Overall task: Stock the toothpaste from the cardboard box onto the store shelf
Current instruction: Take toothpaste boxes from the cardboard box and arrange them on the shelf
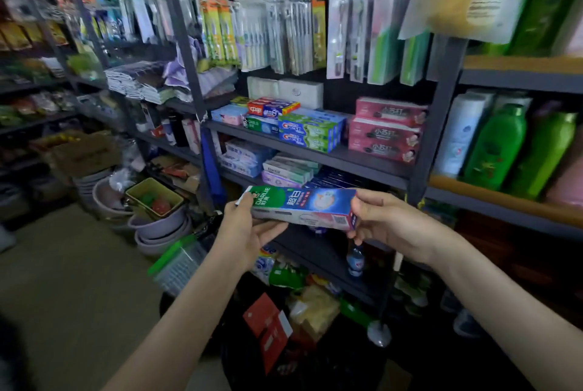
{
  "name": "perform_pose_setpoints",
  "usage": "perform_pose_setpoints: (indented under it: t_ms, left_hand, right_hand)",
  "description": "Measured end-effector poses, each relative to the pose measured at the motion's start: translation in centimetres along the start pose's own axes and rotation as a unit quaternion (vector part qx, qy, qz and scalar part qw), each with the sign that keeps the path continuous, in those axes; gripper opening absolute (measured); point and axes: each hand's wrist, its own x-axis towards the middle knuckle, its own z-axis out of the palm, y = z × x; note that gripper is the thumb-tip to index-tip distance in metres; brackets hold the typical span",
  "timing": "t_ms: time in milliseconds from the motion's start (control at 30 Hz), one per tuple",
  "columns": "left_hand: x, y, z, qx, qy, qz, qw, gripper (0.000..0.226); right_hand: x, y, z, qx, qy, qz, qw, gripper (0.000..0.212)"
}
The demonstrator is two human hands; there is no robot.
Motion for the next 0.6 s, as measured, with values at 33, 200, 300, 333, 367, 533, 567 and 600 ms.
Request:
perform_pose_setpoints:
  t_ms: [33, 200, 300, 333, 367, 533, 567, 600]
  left_hand:
    - [0.8, 0.3, -0.3, -0.008, 0.001, -0.012, 1.000, 0.024]
    - [7.8, 2.9, -3.1, -0.038, 0.005, -0.011, 0.999, 0.039]
    - [13.8, 5.8, -4.3, -0.028, 0.012, 0.000, 1.000, 0.040]
    - [15.9, 6.8, -4.5, -0.022, 0.014, 0.005, 1.000, 0.039]
    - [17.7, 7.8, -4.6, -0.014, 0.016, 0.009, 1.000, 0.038]
    - [25.8, 12.7, -6.2, 0.029, 0.001, 0.027, 0.999, 0.033]
    - [27.3, 13.6, -6.7, 0.033, 0.003, 0.031, 0.999, 0.035]
    - [28.8, 14.4, -7.1, 0.035, 0.003, 0.034, 0.999, 0.038]
  right_hand:
    - [1.2, 0.0, 0.3, 0.017, 0.018, -0.002, 1.000, 0.095]
    - [10.6, 1.5, 1.8, 0.108, 0.146, 0.013, 0.983, 0.026]
    - [17.4, 3.0, 2.7, 0.083, 0.208, 0.031, 0.974, 0.024]
    - [19.7, 3.4, 2.9, 0.080, 0.222, 0.033, 0.971, 0.026]
    - [21.9, 3.8, 2.9, 0.075, 0.233, 0.028, 0.969, 0.027]
    - [31.8, 4.5, 4.2, 0.012, 0.281, 0.006, 0.960, 0.026]
    - [33.6, 4.6, 4.6, -0.013, 0.281, 0.005, 0.960, 0.024]
    - [35.2, 4.6, 5.1, -0.036, 0.276, 0.003, 0.960, 0.022]
